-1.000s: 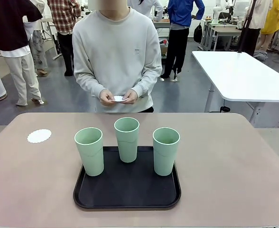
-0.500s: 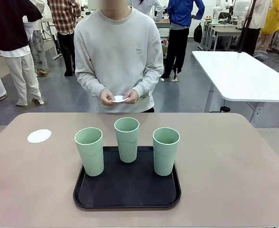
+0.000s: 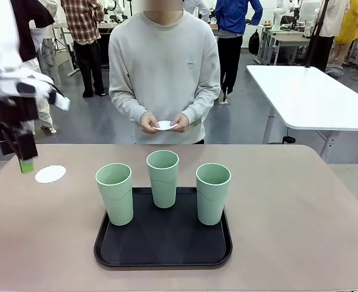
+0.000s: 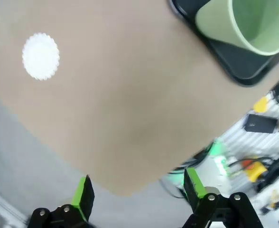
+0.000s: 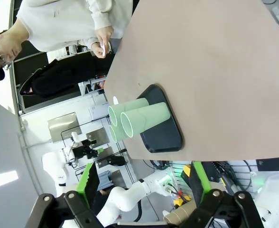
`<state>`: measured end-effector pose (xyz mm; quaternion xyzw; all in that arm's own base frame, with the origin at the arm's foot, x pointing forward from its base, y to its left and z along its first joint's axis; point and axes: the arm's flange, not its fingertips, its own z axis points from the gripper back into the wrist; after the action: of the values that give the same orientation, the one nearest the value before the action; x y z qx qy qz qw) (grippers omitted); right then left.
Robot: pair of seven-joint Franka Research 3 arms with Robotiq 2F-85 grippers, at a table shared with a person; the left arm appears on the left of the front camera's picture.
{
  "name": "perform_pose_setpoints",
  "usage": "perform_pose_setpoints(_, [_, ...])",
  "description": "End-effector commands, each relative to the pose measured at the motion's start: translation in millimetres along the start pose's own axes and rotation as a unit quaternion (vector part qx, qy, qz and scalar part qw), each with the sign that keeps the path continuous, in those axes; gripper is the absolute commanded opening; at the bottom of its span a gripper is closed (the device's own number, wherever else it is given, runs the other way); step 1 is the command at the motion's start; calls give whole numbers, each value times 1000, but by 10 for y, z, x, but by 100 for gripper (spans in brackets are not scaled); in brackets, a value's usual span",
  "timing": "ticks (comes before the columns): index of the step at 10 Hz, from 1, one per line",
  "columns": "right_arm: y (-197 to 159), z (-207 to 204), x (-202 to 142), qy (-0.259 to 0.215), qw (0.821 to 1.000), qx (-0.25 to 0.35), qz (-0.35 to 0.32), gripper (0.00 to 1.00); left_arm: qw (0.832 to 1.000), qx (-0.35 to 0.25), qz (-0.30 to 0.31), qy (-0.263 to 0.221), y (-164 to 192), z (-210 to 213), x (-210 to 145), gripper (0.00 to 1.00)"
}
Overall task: Place coasters on the table and set cups on them.
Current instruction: Pick up one Reusable plastic cup and place it on a coaster set by the human.
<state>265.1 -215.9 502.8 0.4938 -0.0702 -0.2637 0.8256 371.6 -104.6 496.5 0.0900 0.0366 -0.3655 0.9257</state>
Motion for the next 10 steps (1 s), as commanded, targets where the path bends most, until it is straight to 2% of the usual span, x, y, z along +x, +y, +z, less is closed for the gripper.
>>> perform_pose_setpoints(1, [-12,-4,-8,2,1000,7,1,100,998,38,-24,-38,-34,-291,57,100])
perform_pose_setpoints(3, [-12,-4,-8,2,1000,7,1,100,996,-35,-29,-81,-66,-316,124,100])
perform_pose_setpoints(4, [-12,-4,-8,2,1000,7,1,100,989,-104,29,-103,-62,-155,1,100])
perform_pose_setpoints(5, [-12,-4,-8,2,1000,7,1,100,998,16,-34,-48,-135,-312,168,100])
perform_pose_setpoints(7, [-12,-4,-8,2,1000,7,1,100,998,16,-34,-48,-135,-312,168,100])
perform_pose_setpoints(8, [-12,-4,-8,2,1000,7,1,100,997,-20,-19,-67,-90,-292,133,100])
perform_pose_setpoints(9, [-12,-4,-8,2,1000,7,1,100,970,-109,-102,-194,113,-286,-62,100])
perform_pose_setpoints(10, [-12,-4,-8,2,1000,7,1,100,930,-158,-159,-291,340,-384,-173,100])
